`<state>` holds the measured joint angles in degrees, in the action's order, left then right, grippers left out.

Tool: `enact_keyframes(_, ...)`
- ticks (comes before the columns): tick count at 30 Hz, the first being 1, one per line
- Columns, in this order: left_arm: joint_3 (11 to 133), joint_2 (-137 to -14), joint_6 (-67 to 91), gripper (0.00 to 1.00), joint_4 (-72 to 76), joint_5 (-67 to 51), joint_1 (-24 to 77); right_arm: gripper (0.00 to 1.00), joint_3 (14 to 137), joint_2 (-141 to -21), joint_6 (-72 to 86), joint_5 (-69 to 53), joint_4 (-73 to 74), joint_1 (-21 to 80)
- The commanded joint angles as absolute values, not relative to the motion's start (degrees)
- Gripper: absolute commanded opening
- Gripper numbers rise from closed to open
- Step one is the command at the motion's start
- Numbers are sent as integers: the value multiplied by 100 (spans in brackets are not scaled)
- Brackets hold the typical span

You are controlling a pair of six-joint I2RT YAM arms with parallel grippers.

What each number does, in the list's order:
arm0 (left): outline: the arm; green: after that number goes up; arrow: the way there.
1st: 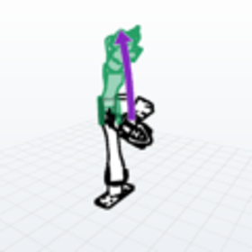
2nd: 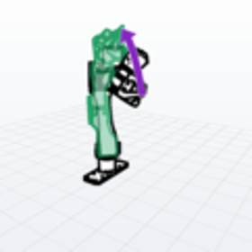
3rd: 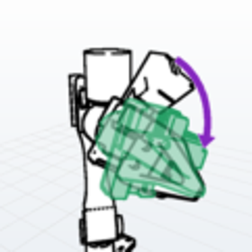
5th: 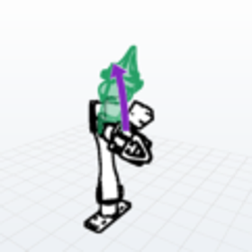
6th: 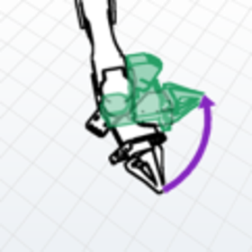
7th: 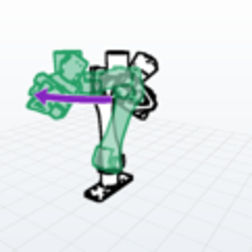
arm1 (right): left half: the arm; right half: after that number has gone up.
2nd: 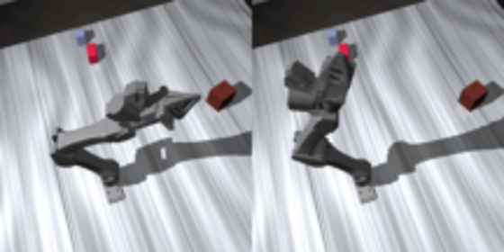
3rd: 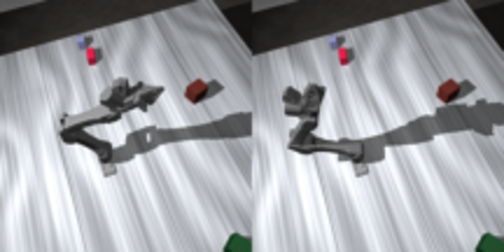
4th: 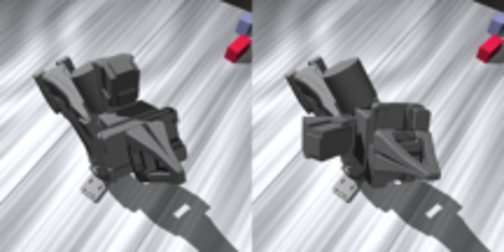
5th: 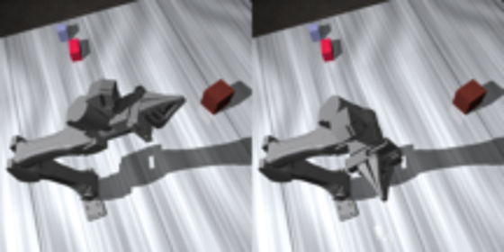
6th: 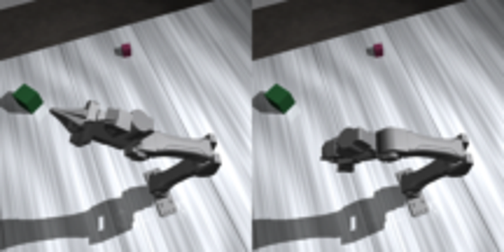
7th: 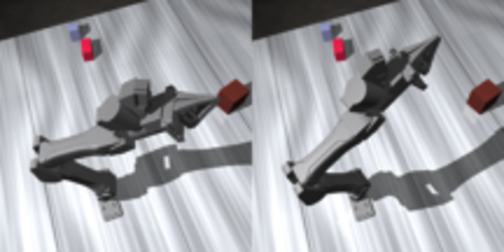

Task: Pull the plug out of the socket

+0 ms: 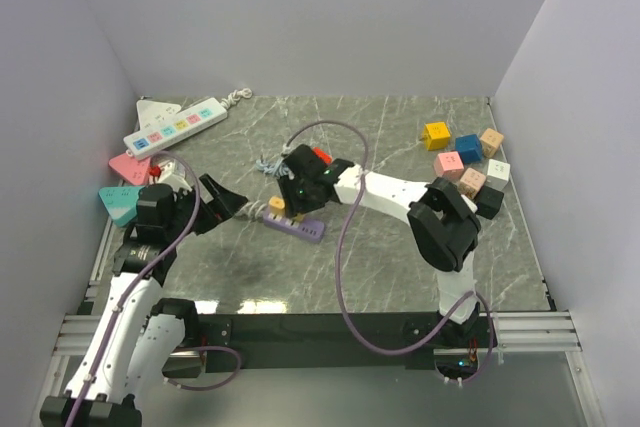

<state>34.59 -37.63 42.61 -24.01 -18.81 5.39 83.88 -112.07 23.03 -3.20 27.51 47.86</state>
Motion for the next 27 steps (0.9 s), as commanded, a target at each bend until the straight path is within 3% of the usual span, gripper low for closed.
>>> enact_keyframes(1, 3227, -3998, 4315, 93, -1961, -2293, 545, 0, 8568, -10916, 2934, -265, 3216, 5342)
enact_keyframes(3, 3068, -4165, 4359, 84, -1794, -2529, 545, 0, 8674, -11012, 3014, -18, 3409, 5423)
enact_keyframes(4, 2885, -4218, 4412, 68, -1680, -2653, 545, 0, 8744, -11039, 3136, -9, 3462, 5440)
enact_keyframes(6, 2699, -4333, 4508, 45, -1407, -2777, 545, 0, 8728, -11030, 3234, -9, 3472, 5432)
enact_keyframes(7, 2542, -4359, 4596, 22, -1337, -2873, 554, 0, 8693, -11013, 3347, 139, 3480, 5449)
enact_keyframes(10, 2321, -4324, 4780, 1, -1239, -2804, 562, 0, 8684, -10943, 3576, 509, 3559, 5449)
enact_keyframes(19, 1811, -4420, 5466, 1, -256, -2681, 1071, 0, 8860, -10987, 4192, 1203, 3639, 5467)
enact_keyframes(27, 1881, -5598, 5774, 1, 614, -1803, 2240, 0, 8481, -10696, 4544, 1406, 3305, 5546)
